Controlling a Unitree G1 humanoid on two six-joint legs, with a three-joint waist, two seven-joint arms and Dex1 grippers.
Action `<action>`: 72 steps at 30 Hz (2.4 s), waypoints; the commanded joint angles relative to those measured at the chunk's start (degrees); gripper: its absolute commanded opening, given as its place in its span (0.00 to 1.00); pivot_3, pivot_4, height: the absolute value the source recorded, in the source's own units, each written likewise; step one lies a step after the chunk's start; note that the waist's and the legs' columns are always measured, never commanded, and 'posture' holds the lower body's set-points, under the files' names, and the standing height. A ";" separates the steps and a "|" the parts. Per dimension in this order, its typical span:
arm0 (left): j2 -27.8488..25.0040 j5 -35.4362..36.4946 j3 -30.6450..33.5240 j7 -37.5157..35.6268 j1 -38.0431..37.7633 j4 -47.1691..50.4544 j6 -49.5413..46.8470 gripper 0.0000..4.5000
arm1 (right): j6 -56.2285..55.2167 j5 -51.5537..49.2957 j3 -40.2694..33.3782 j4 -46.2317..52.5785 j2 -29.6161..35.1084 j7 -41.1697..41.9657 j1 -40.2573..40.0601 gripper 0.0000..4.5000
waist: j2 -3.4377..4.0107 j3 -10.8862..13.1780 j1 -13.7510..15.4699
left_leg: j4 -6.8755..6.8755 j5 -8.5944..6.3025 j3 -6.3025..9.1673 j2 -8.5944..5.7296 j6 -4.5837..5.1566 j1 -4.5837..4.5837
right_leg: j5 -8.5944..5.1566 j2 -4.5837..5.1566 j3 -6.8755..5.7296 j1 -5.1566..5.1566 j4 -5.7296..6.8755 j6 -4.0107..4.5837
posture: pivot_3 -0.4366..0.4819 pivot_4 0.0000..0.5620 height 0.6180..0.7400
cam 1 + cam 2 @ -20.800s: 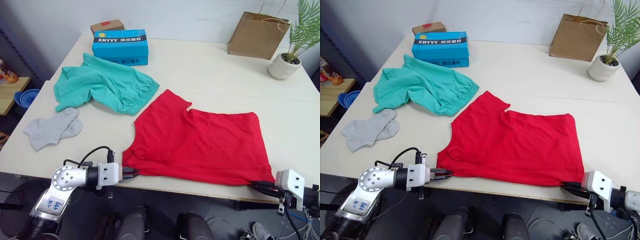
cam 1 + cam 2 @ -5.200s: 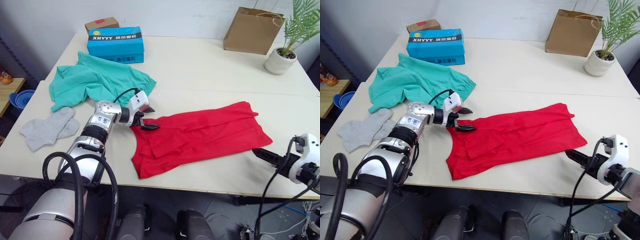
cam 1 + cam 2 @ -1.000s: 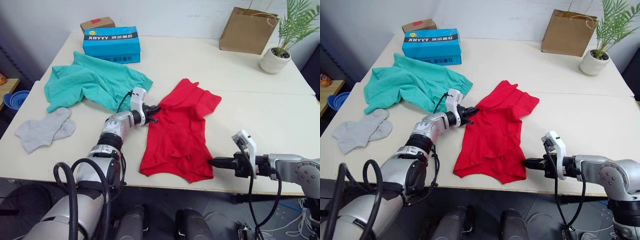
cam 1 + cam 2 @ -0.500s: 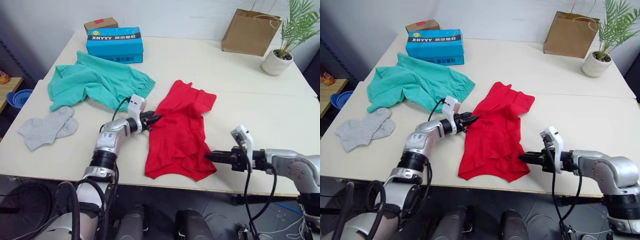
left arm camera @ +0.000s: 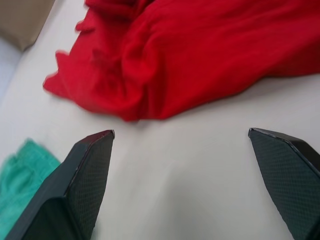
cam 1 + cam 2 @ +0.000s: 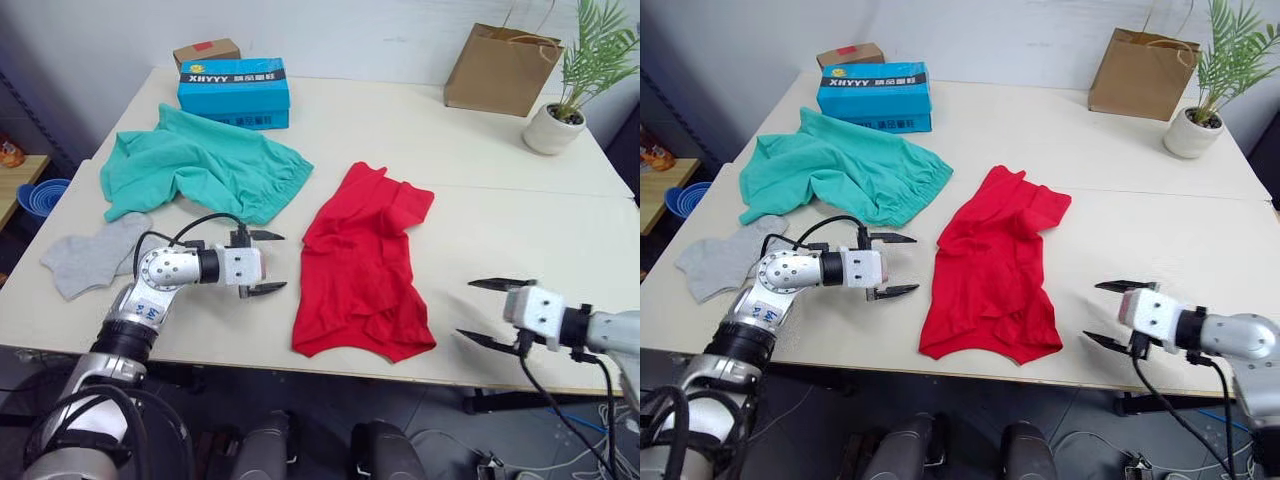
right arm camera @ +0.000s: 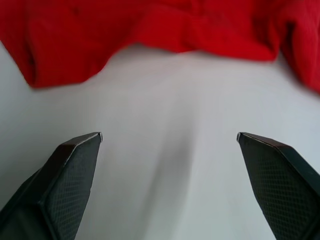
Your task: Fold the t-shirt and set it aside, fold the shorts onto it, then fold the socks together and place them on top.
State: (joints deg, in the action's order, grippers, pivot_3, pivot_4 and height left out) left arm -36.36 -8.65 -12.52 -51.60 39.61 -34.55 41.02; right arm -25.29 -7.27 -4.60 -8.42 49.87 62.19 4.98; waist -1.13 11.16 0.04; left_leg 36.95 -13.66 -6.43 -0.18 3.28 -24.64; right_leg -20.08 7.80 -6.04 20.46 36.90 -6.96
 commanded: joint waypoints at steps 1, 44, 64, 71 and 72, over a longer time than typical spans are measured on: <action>-0.20 -3.09 -3.47 -0.81 1.81 -6.01 10.71 1.00 | -13.55 3.85 3.63 -4.18 -1.41 0.32 3.00 0.99 | 0.01 0.00 -0.13 | -0.01 0.00 0.00 0.00 0.01 0.03 | 0.00 -0.01 0.00 -0.03 -0.01 0.00 | 0.48 0.27 1.00; 3.25 25.34 -14.39 -31.85 -9.12 8.97 0.72 0.00 | -7.68 -5.42 13.31 10.07 4.75 1.95 -4.27 0.00 | 1.13 -0.88 -1.73 | 0.05 -0.45 0.60 0.22 0.01 0.67 | -0.11 -0.12 -0.15 -1.11 -0.47 0.17 | 0.48 0.27 1.00; -9.95 41.29 -3.36 -30.68 -22.61 40.74 -45.33 0.00 | 31.43 -31.04 -0.64 34.25 14.69 4.09 -15.80 0.00 | 1.24 -0.65 -0.27 | 0.02 -0.79 0.88 0.26 -0.02 0.47 | -0.18 -0.02 -0.18 -1.23 -1.10 0.35 | 0.48 0.27 1.00; -5.79 48.26 5.98 -22.48 -7.62 29.07 -66.82 0.00 | 48.28 -38.11 2.42 26.40 6.65 -1.22 7.52 0.00 | 1.21 -0.49 0.06 | 0.03 -0.55 0.92 0.24 0.14 0.36 | -0.32 -0.02 -0.28 -1.11 -1.08 0.57 | 0.48 0.27 1.00; -4.18 47.73 6.96 -20.31 -4.71 26.14 -68.22 0.00 | 48.84 -36.60 3.14 23.40 4.11 -2.91 11.07 0.00 | 1.20 -0.49 0.07 | 0.03 -0.42 0.94 0.22 0.02 0.38 | -0.24 -0.02 -0.28 -1.13 -1.04 0.42 | 0.48 0.27 1.00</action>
State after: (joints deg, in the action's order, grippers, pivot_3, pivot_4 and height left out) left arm -42.22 38.15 -7.25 -74.79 32.54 -5.59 -24.49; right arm 21.92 -44.33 -2.01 18.17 56.03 61.59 13.24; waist 0.07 10.68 0.11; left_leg 36.98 -14.10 -5.48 0.01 3.30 -24.27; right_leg -20.25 7.79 -6.32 19.34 35.91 -6.66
